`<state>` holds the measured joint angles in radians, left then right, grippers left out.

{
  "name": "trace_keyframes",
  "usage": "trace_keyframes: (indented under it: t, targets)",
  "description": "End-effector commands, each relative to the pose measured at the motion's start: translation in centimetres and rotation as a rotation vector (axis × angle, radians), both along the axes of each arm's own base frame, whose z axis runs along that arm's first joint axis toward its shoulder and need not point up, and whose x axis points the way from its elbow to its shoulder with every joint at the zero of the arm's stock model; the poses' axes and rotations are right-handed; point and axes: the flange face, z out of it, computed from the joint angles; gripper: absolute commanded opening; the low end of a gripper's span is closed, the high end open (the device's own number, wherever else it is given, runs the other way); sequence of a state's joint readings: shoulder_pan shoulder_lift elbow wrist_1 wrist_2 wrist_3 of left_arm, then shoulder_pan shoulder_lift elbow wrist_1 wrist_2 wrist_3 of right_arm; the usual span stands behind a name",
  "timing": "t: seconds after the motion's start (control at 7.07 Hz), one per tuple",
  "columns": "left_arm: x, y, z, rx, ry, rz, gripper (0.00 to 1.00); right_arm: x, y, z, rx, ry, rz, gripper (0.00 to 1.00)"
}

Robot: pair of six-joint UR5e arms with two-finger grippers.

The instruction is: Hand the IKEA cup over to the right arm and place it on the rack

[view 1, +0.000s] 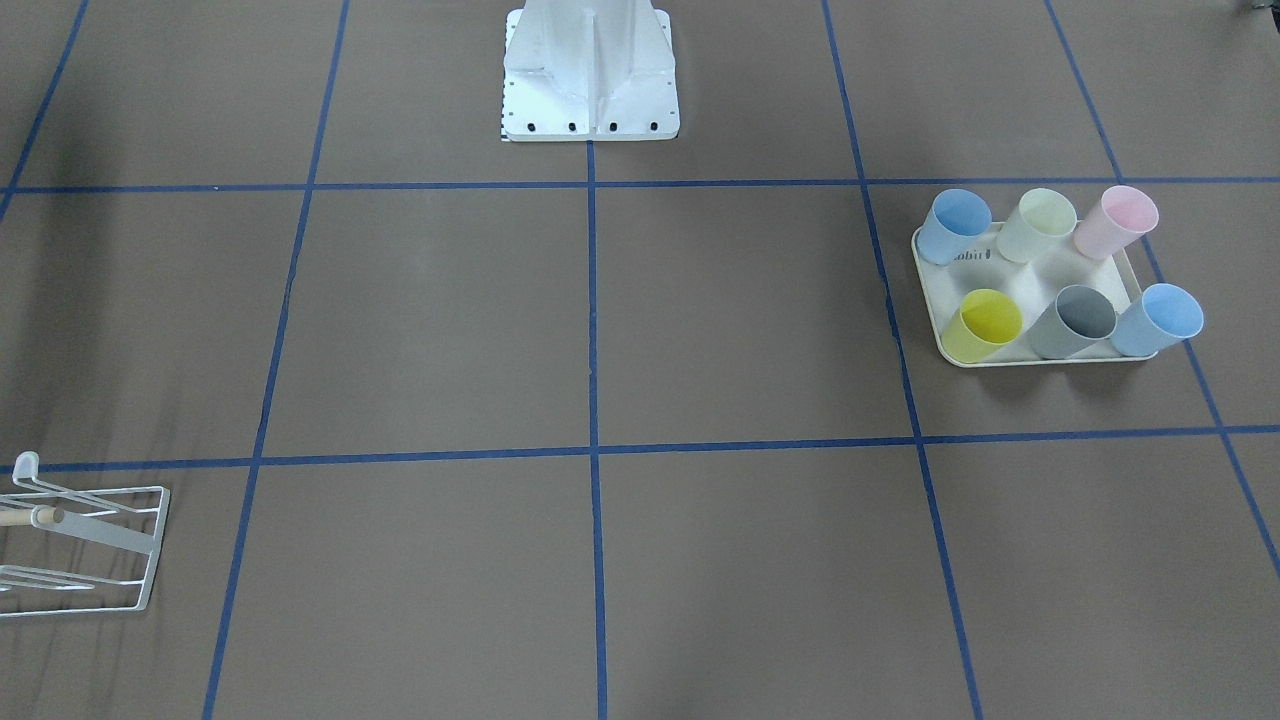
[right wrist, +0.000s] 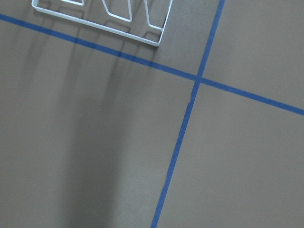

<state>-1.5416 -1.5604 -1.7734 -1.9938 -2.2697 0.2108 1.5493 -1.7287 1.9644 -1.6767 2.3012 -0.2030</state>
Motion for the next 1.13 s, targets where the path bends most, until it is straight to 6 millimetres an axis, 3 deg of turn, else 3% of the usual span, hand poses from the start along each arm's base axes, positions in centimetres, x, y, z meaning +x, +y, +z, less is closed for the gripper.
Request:
trace_keyframes:
  t: [0.0,0.42,0.57,0.85,0.99]
  targets:
    - [0.0,-0.6,-2.1,0.139,0.005,0.000,1.00,0.0,-0.3,-5.5,0.110,-0.005,0.007,0.99]
    - [0.1,-1.1,-2.3,0.153,0.012,0.009,1.00,-1.0,-2.6,-9.4,0.195,-0.018,-0.014,0.99]
    - [0.3,-1.0,-2.8,0.177,0.013,0.014,1.00,-1.6,-2.4,-10.1,0.198,-0.074,-0.029,0.99]
    - [3.8,-0.7,-1.9,0.205,0.020,0.080,1.00,-2.8,-1.8,-11.5,0.174,-0.208,-0.046,0.99]
    - [4.0,-0.7,-0.2,0.206,0.021,0.081,1.00,-4.3,-1.6,-12.8,0.146,-0.216,-0.036,0.99]
